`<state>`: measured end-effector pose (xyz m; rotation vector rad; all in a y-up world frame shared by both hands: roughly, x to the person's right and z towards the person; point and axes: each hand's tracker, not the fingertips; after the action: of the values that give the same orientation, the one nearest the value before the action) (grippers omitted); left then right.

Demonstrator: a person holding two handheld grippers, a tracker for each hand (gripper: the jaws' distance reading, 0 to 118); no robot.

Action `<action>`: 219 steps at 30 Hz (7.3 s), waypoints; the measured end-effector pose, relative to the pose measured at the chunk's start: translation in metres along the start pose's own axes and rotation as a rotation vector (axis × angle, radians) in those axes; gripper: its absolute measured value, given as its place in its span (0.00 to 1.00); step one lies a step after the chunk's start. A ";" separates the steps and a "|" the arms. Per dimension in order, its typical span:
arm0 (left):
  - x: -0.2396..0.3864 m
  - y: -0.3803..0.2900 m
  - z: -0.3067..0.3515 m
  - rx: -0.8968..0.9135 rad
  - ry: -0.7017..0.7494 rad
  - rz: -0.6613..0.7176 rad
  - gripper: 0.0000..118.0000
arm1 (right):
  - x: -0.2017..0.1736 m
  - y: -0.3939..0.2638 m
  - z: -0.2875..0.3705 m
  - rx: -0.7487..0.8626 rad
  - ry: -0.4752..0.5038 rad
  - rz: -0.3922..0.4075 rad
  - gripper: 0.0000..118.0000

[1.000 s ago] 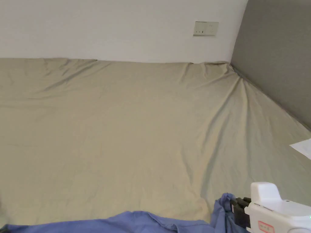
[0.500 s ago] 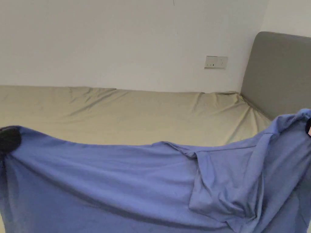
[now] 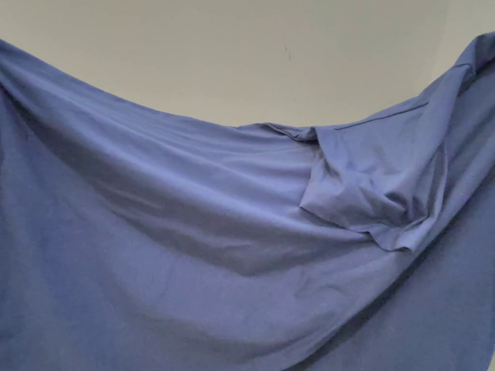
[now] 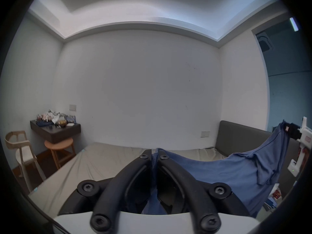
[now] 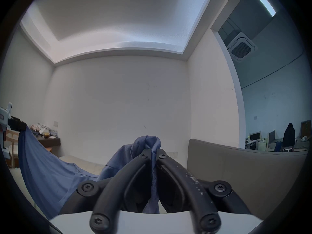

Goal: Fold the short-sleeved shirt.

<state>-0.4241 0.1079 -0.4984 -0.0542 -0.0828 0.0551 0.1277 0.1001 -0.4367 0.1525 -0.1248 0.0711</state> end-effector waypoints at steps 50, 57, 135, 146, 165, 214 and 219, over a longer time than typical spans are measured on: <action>0.035 -0.266 -0.198 -0.531 0.028 0.014 0.04 | -0.008 -0.287 -0.178 -0.568 -0.132 -0.123 0.06; 0.029 -0.322 -0.120 -0.669 -0.044 -0.011 0.04 | -0.003 -0.331 -0.087 -0.720 -0.035 -0.029 0.06; 0.013 -0.363 0.041 -0.683 -0.069 0.091 0.00 | -0.022 -0.348 0.227 -0.896 -0.023 -0.315 0.01; -0.017 -0.413 -0.186 -0.701 -0.074 0.149 0.86 | -0.034 -0.348 0.168 -0.952 0.014 -0.290 0.01; 0.010 -0.469 -0.220 -0.768 -0.148 -0.056 0.43 | -0.052 -0.371 0.134 -1.019 0.072 -0.236 0.01; 0.033 -0.369 -0.130 -0.720 -0.172 0.037 0.02 | 0.052 -0.385 -0.062 -0.981 0.004 -0.143 0.05; 0.035 -0.296 -0.121 -0.598 -0.185 0.051 0.02 | 0.040 -0.293 -0.052 -0.805 0.048 -0.109 0.05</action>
<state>-0.3638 -0.1918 -0.5994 -0.6496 -0.2809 0.0846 0.1972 -0.1781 -0.5256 -0.6453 -0.0889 -0.0867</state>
